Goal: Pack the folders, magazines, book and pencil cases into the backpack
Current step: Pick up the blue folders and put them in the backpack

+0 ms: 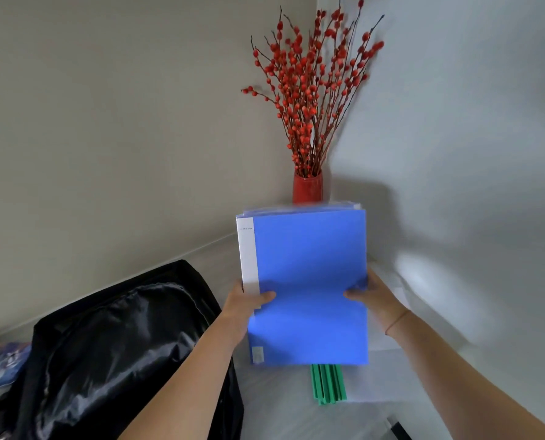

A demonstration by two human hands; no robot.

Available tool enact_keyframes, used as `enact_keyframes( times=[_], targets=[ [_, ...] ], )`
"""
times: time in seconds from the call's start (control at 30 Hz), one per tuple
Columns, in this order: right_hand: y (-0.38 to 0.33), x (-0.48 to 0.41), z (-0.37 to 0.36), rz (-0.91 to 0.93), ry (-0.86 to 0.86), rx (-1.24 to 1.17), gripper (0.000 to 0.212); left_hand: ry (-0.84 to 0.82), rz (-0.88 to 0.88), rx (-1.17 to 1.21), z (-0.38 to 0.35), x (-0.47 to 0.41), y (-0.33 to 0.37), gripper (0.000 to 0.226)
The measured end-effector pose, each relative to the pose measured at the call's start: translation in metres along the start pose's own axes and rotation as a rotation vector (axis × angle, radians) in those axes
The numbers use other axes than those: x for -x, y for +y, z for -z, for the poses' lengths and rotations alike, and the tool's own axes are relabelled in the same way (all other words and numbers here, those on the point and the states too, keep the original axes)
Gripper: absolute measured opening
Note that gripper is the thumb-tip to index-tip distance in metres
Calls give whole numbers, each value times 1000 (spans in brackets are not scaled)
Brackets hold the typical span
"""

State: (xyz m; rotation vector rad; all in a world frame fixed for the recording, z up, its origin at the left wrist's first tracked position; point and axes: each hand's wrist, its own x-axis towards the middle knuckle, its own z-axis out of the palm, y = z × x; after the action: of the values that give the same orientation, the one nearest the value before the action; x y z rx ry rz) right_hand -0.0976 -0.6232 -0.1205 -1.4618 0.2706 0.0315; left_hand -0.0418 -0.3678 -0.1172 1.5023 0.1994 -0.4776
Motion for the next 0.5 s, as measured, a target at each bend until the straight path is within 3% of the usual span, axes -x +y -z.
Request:
enact_keyframes(
  times=[0.2,0.37,0.5],
  targets=[
    [29,16,4,-99,-6,19,41,151,91,-40,-3,10,-24,24],
    [2,24,2,-150,-111,-39,51,240,132,34,2,21,-2,31],
    [-15,39,-22,-146,-171,-116,50,259,132,65,21,40,19,22]
  ],
)
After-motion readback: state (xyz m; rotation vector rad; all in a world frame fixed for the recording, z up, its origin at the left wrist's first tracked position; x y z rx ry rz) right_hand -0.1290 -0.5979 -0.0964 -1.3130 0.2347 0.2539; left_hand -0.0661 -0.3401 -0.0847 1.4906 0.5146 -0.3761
